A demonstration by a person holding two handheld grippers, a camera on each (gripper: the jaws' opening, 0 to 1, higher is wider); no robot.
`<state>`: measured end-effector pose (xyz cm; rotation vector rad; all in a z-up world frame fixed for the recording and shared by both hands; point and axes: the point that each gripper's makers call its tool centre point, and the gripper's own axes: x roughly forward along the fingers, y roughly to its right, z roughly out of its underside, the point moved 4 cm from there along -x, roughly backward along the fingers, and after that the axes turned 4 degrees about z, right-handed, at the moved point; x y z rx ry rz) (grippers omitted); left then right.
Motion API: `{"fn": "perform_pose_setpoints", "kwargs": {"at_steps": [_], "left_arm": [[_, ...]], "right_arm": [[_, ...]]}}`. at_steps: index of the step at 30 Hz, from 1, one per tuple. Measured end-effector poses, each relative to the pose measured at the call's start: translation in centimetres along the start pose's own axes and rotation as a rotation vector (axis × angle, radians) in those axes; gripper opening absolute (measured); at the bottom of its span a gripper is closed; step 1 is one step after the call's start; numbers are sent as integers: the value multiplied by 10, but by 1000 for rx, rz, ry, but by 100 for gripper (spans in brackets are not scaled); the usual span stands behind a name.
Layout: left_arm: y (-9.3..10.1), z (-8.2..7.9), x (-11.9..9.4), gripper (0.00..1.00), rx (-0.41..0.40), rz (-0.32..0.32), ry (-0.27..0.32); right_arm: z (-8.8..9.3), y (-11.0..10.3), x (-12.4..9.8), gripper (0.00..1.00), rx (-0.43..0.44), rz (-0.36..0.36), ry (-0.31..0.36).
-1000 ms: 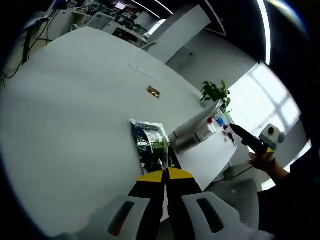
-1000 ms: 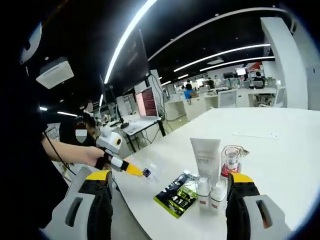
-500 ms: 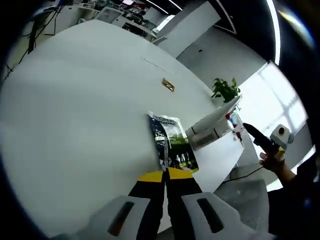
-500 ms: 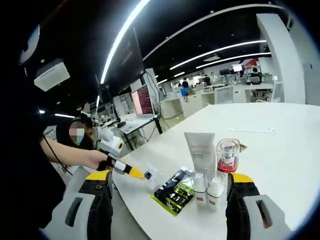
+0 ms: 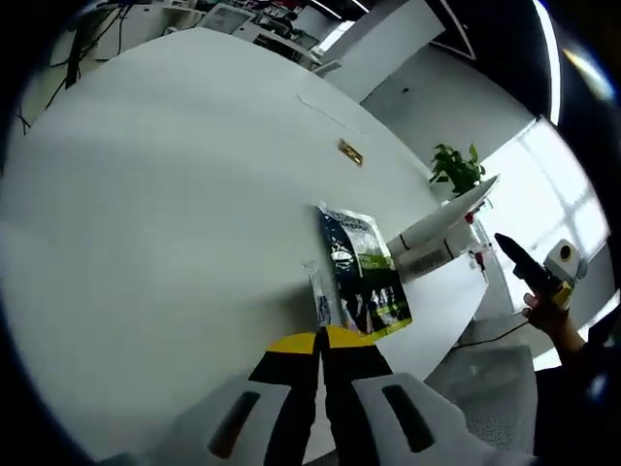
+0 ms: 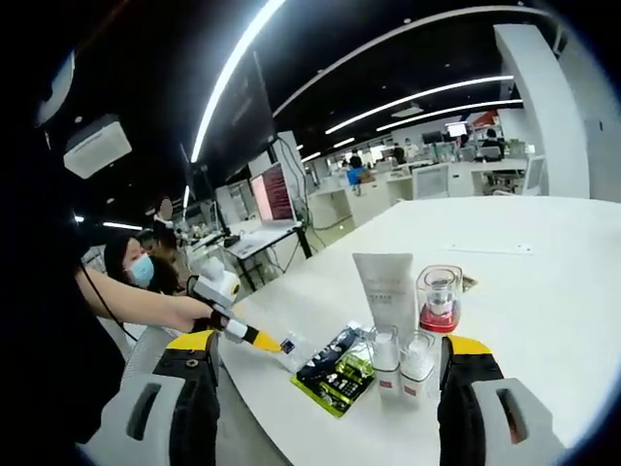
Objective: Arrange the skincare products in the storage area until every visible bottle or jar stands upright without overlapping.
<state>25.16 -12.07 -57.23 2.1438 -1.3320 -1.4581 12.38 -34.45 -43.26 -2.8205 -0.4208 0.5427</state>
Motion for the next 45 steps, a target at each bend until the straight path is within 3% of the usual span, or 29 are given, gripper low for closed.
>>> {"fn": "perform_pose_setpoints", "kwargs": {"at_steps": [9, 17, 24, 40, 45], "left_arm": [[-8, -2, 6, 1, 140, -62, -67], [2, 0, 9, 2, 282, -116, -126], [-10, -6, 7, 4, 369, -172, -163], [-10, -3, 6, 9, 370, -220, -177], [-14, -4, 3, 16, 394, -239, -179]], "right_arm": [[1, -1, 0, 98, 2, 1, -2], [1, -1, 0, 98, 2, 6, -2], [1, -1, -2, 98, 8, 11, -2], [2, 2, -3, 97, 16, 15, -1], [2, 2, -2, 97, 15, 11, -4]]}}
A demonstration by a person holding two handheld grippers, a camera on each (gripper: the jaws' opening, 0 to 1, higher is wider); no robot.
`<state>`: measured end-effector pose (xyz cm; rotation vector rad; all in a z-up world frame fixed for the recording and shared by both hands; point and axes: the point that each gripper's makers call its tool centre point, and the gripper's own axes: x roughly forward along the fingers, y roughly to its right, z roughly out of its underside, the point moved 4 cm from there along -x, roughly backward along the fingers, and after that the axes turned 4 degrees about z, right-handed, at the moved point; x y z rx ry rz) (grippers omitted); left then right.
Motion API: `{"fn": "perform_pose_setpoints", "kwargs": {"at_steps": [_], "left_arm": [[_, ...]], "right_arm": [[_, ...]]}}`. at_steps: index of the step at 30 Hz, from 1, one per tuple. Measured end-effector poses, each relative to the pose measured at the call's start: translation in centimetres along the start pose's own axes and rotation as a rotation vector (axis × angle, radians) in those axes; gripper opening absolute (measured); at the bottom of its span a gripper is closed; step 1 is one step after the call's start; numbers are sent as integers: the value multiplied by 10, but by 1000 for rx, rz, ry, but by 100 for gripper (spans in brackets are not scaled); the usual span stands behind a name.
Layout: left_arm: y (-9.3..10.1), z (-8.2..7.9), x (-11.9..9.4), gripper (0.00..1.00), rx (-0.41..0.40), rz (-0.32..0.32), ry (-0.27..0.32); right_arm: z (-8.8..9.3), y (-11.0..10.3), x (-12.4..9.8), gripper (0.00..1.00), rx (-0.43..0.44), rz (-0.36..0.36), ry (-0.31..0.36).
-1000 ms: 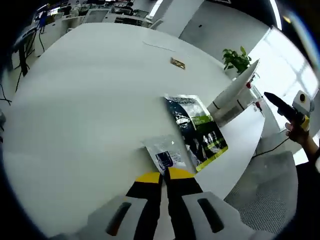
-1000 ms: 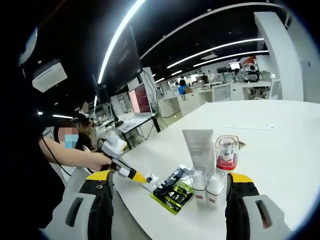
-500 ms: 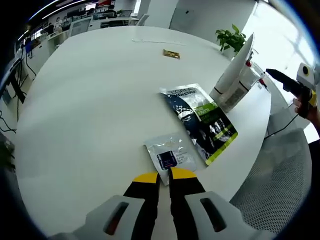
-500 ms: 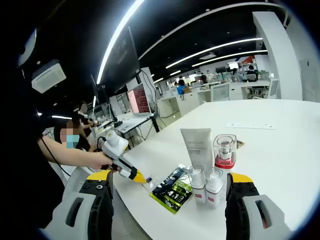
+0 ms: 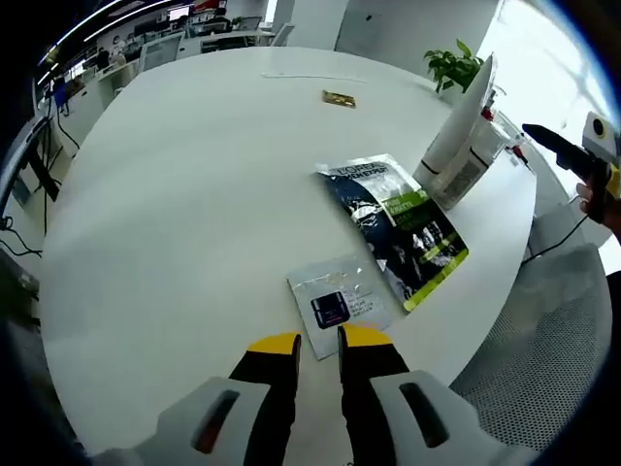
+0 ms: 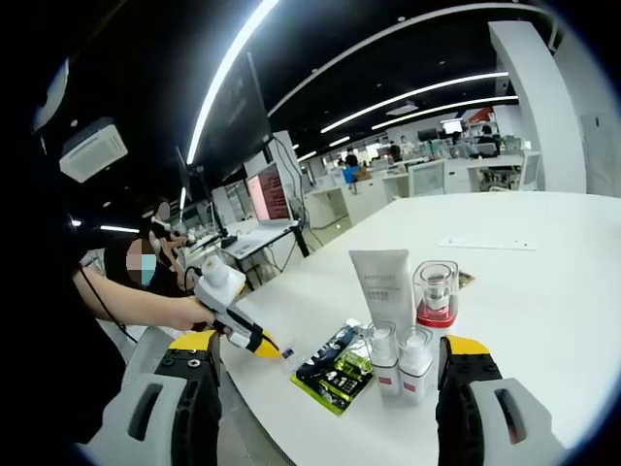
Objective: Arrange the skincare products in the storage area until every visible bottle or jar stands upright without overlapping.
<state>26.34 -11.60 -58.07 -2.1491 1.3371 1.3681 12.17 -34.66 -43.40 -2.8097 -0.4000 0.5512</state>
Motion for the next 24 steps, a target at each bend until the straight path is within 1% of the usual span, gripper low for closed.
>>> {"fn": "perform_pose_setpoints", "kwargs": {"at_steps": [2, 4, 6, 7, 9, 10, 12, 14, 15, 18, 20, 22, 24], "left_arm": [[-1, 0, -2, 18, 21, -9, 1], [0, -7, -3, 18, 71, 5, 37], [3, -16, -3, 20, 148, 32, 66], [9, -19, -4, 21, 211, 43, 71], [12, -22, 1, 26, 306, 61, 75], [14, -23, 3, 27, 331, 68, 72], [21, -22, 7, 27, 342, 80, 52], [23, -22, 12, 28, 369, 85, 36], [20, -22, 13, 28, 378, 85, 31], [21, -19, 16, 29, 439, 59, -15], [19, -16, 19, 31, 447, 43, -29], [18, -17, 21, 31, 439, 48, -15], [19, -17, 22, 31, 424, 37, -18]], "right_arm": [[0, 0, 0, 97, -1, -1, -3], [0, 1, 1, 97, -2, -3, -3], [0, 0, 1, 97, -2, -5, -4], [0, 0, 1, 97, -3, -6, -5], [-1, -2, 2, 97, -5, -7, -5], [-1, -3, 2, 97, -6, -7, -4], [-2, -3, 2, 97, -5, -7, -1], [-2, -2, 1, 97, -5, -5, 2], [-2, -2, 1, 97, -4, -3, 2], [-2, 0, -2, 97, -3, 3, 4], [-1, 0, -3, 97, 0, 9, 5], [0, 2, -4, 97, 3, 15, 4], [1, 3, -5, 96, 7, 18, 4]]}}
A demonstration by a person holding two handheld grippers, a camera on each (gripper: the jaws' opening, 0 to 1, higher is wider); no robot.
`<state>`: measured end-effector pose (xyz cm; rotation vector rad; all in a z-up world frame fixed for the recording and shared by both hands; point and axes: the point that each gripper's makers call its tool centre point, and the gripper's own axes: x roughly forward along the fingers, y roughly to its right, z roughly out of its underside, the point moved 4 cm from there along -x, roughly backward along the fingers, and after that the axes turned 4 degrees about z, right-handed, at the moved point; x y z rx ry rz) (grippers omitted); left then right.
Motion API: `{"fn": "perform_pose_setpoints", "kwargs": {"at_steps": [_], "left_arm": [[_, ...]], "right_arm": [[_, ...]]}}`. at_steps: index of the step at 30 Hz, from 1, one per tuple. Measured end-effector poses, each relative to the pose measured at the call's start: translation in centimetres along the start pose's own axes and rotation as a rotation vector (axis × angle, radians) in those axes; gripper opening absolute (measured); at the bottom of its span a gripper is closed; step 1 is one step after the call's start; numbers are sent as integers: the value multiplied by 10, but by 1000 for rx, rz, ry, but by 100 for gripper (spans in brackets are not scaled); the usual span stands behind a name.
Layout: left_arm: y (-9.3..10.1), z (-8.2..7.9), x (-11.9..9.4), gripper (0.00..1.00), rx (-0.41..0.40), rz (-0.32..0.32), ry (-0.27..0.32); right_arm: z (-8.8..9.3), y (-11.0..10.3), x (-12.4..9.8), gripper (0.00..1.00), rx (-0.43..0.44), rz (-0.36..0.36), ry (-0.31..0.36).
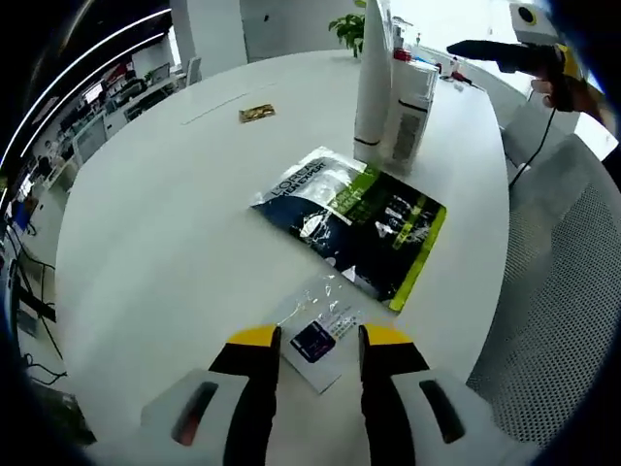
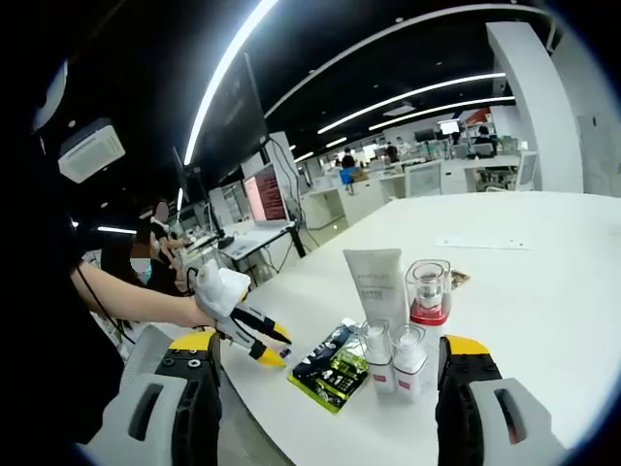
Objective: Arrange the skincare products in the storage area until every visible bottle or jar stands upright without overlapping.
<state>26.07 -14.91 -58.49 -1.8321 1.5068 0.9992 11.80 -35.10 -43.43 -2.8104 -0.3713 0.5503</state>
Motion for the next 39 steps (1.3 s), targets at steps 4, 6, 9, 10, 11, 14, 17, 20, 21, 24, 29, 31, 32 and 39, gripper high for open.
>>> {"fn": "perform_pose_setpoints", "kwargs": {"at_steps": [4, 6, 9, 10, 11, 14, 17, 20, 21, 24, 29, 31, 32, 39], "left_arm": [[-2, 1, 1, 31, -12, -29, 3], [-2, 0, 1, 31, -29, -46, 7], [-1, 0, -1, 31, -60, -66, 9], [-1, 0, -1, 31, -65, -73, 9], [0, 0, -1, 31, -71, -77, 9], [1, -1, 0, 31, -77, -85, 12], [1, -1, -1, 31, -79, -82, 13], [0, -1, -1, 31, -77, -78, 12], [0, -1, 0, 31, -76, -77, 12], [0, -2, -1, 31, -83, -72, 15], [-1, -4, -4, 38, -77, -69, 15], [-2, -5, -6, 38, -76, -76, 16], [-3, -5, -7, 38, -78, -79, 17], [-3, -12, -19, 41, -91, -97, 51]], "right_arm": [[0, 0, 1, 96, 3, 3, 1], [0, 0, 1, 96, 2, 1, 0], [-1, 0, 2, 96, 1, 0, 1], [-1, 1, 2, 96, 1, -1, 1], [-1, 1, 2, 96, 1, -1, 1], [0, 3, 2, 96, 0, -2, -1], [1, 3, 2, 96, 0, -2, -3], [1, 2, 2, 96, 3, -1, -1], [0, 2, 1, 96, 3, 1, 0], [1, 2, 1, 96, 3, 2, -1], [1, 3, 0, 96, 4, 6, 2], [2, 4, 0, 96, 6, 8, 3], [2, 5, -1, 96, 6, 9, 2], [3, 5, -2, 96, 3, 13, 5]]}}
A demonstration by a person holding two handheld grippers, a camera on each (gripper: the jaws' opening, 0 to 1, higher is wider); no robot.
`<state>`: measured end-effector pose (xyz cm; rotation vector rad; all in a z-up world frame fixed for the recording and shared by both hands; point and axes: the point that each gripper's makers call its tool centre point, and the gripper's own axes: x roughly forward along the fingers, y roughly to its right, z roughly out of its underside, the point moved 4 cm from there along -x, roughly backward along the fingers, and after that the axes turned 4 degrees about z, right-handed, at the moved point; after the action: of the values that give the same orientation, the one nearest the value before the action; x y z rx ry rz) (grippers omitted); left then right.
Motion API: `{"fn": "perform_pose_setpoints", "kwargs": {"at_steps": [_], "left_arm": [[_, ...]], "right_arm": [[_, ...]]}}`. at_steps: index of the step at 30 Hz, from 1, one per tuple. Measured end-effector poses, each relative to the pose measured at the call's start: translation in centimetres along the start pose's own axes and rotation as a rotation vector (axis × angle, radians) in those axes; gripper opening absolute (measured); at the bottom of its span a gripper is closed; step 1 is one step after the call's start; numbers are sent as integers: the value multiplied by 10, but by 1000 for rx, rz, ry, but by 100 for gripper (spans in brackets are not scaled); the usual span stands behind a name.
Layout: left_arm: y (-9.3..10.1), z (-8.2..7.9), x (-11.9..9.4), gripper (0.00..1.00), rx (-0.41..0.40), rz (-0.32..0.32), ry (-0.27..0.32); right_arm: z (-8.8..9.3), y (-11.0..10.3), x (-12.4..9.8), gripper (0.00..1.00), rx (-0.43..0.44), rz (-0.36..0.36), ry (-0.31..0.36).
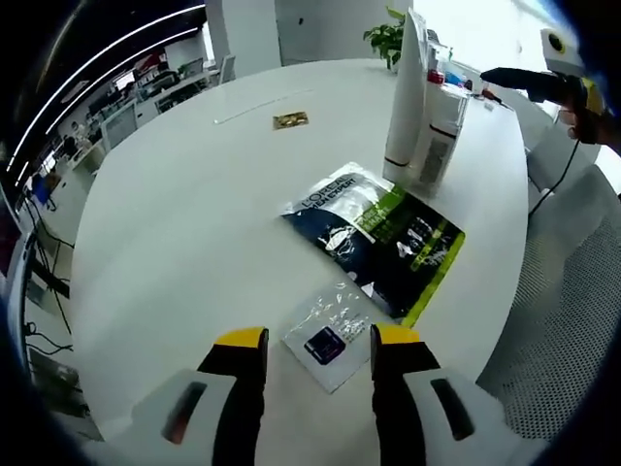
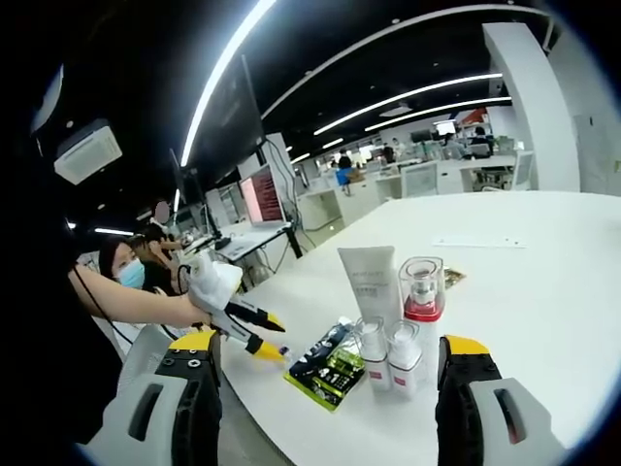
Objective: Arrange the skincare products in the storage area until every visible bottle or jar stands upright without overlapping.
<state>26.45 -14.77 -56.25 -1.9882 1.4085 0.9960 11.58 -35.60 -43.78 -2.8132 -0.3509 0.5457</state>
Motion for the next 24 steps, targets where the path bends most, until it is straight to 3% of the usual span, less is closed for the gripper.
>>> {"fn": "perform_pose_setpoints", "kwargs": {"at_steps": [10, 18, 24], "left_arm": [[-5, 1, -16, 51, -51, -1, 70], [-1, -7, -41, 60, -139, 5, 174], [3, -9, -59, 63, -179, 8, 211]], "right_arm": [[7, 3, -3, 97, -2, 9, -8], [8, -1, -10, 98, -2, 26, -4], [12, 2, -20, 99, 2, 48, 3]]}}
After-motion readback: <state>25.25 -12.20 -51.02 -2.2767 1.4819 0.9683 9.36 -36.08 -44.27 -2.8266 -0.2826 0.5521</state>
